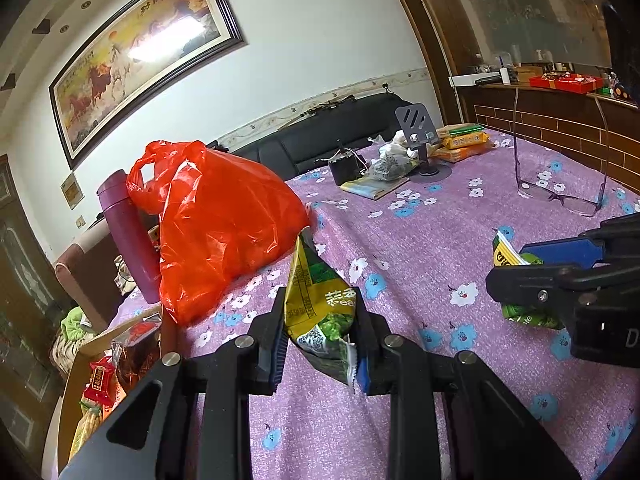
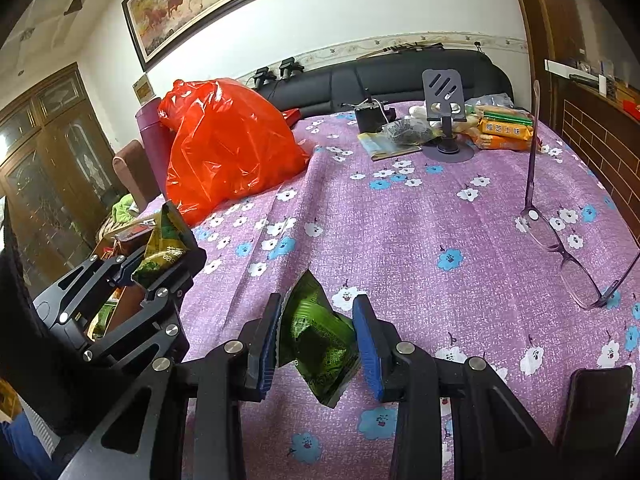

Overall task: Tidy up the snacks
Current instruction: 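Lift both held green packets off the table toward the cardboard tray, then carry both green packets over the cardboard tray and lower them in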

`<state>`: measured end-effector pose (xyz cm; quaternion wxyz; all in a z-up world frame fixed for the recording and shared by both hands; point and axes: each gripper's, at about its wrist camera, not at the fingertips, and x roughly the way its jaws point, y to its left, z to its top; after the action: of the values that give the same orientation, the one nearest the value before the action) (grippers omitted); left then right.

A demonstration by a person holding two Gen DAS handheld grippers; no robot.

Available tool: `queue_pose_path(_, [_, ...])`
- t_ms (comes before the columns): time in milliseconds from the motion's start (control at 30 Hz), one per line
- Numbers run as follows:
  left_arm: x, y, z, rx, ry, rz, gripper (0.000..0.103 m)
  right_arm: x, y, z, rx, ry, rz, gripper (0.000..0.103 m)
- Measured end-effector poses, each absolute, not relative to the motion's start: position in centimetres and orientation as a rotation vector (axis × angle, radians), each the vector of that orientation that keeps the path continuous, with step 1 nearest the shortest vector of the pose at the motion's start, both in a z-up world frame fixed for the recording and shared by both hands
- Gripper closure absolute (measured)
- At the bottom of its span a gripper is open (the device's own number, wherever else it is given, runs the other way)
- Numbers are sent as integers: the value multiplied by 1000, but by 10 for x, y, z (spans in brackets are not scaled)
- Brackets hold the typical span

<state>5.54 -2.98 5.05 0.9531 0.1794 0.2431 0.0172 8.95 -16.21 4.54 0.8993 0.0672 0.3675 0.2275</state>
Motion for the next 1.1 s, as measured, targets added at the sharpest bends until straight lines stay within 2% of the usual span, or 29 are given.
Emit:
queue_pose_path(300, [60,-21,55,310,523,22,77,90,-163,46,141,758,468,65])
queue_pose_path(567, [49,31,92,139,536,56,77,89,-161,54,179,753,463,65])
queue_pose_path(800, [23,110,100,71,566,172,77,75,-117,73,198,766,578,64])
queue_pose_path(1100, [-10,234,85,-76,618,361,77,59,16,91,162,804,793,64])
